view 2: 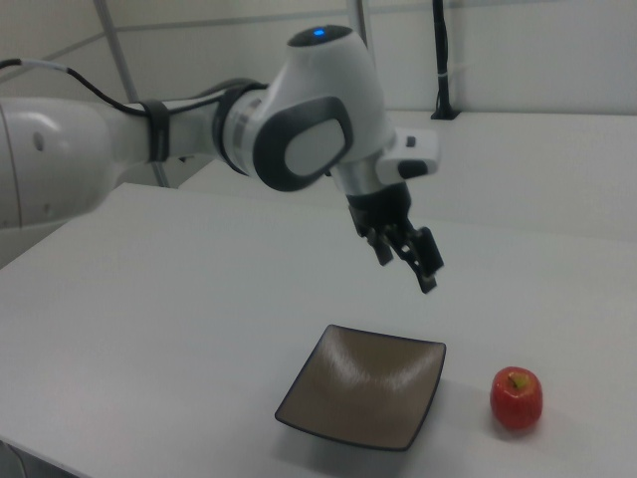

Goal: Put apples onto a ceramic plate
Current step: 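Move the open gripper over the red apple beside the plate, then lower the gripper onto the red apple and close on it, then lift the held apple and carry it over the brown plate, then lower the apple onto the plate and open the gripper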

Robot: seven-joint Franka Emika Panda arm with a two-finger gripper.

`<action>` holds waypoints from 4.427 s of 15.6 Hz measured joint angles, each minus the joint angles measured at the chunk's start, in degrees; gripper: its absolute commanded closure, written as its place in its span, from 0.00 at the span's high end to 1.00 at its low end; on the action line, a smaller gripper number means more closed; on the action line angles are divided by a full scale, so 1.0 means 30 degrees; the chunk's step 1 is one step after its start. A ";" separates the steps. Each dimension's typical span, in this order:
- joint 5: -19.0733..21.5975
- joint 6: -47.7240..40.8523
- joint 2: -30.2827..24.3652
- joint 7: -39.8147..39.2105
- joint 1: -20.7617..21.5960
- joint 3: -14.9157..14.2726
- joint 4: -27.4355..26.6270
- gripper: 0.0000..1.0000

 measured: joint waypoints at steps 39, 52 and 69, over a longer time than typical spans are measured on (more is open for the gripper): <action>-0.1159 0.5549 0.7208 0.0004 -0.2370 -0.0870 0.1328 0.61; -0.1119 0.5582 0.7080 0.0046 -0.2384 -0.0868 0.2296 0.60; -0.0656 0.1399 0.0068 0.0065 -0.1119 0.2885 -0.4173 0.62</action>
